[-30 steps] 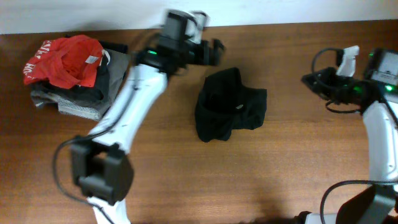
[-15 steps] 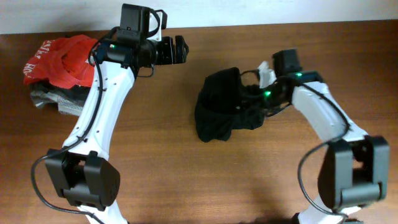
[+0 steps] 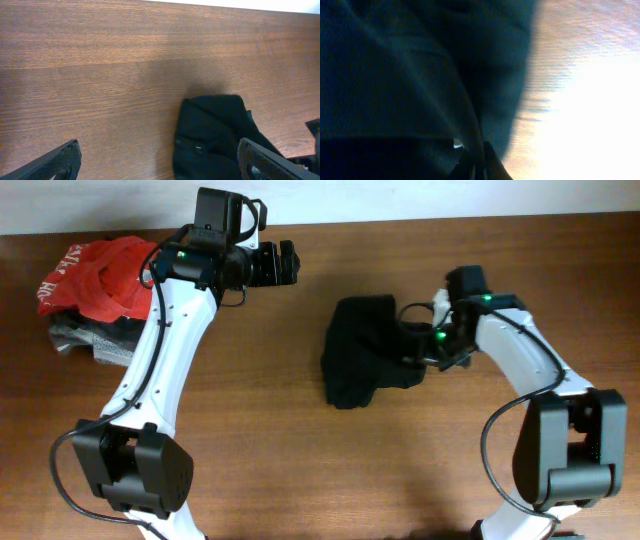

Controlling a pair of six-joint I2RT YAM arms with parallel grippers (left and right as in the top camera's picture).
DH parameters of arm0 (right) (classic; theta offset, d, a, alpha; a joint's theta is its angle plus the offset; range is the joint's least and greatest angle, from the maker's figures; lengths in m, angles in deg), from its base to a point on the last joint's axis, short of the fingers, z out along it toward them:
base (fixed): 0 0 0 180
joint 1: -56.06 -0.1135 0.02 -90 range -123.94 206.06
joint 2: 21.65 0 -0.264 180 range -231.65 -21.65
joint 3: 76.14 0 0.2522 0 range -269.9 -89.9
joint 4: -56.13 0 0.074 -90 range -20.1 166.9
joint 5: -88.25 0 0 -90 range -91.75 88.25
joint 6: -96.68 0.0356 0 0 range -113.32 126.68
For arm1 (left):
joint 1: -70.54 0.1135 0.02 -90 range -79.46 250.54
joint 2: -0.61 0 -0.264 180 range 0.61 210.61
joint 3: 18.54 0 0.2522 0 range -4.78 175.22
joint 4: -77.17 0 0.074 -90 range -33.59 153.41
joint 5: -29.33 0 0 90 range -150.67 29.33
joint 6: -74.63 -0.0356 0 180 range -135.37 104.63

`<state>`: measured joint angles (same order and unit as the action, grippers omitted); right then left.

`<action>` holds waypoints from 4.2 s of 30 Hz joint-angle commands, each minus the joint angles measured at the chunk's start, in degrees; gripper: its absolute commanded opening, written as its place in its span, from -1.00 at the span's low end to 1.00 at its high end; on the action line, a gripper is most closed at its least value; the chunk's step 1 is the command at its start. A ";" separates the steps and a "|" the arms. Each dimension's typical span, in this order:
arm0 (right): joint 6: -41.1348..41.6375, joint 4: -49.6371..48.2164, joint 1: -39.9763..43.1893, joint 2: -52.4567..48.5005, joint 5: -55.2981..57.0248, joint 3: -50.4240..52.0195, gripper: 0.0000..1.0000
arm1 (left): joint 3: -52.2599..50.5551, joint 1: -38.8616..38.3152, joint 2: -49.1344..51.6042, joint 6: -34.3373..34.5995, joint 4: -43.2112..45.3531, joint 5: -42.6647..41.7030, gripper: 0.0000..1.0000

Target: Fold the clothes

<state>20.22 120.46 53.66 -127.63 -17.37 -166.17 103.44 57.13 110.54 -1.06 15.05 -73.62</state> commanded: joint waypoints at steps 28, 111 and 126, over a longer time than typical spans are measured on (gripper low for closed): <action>-2.78 2.78 3.54 0.66 1.01 -10.73 0.12 | 0.24 0.07 -0.24 -1.14 -0.59 3.85 0.99; 7.91 2.34 8.74 -5.81 -1.33 -10.08 -0.10 | 0.20 -5.14 -0.22 -17.46 -1.86 6.97 0.99; 4.59 11.08 23.12 5.40 -2.25 -24.81 0.40 | 0.20 -20.61 0.17 -34.27 1.70 6.78 0.98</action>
<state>26.89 130.30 73.38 -121.99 -18.74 -190.81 103.44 42.12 110.54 -28.14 15.27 -66.60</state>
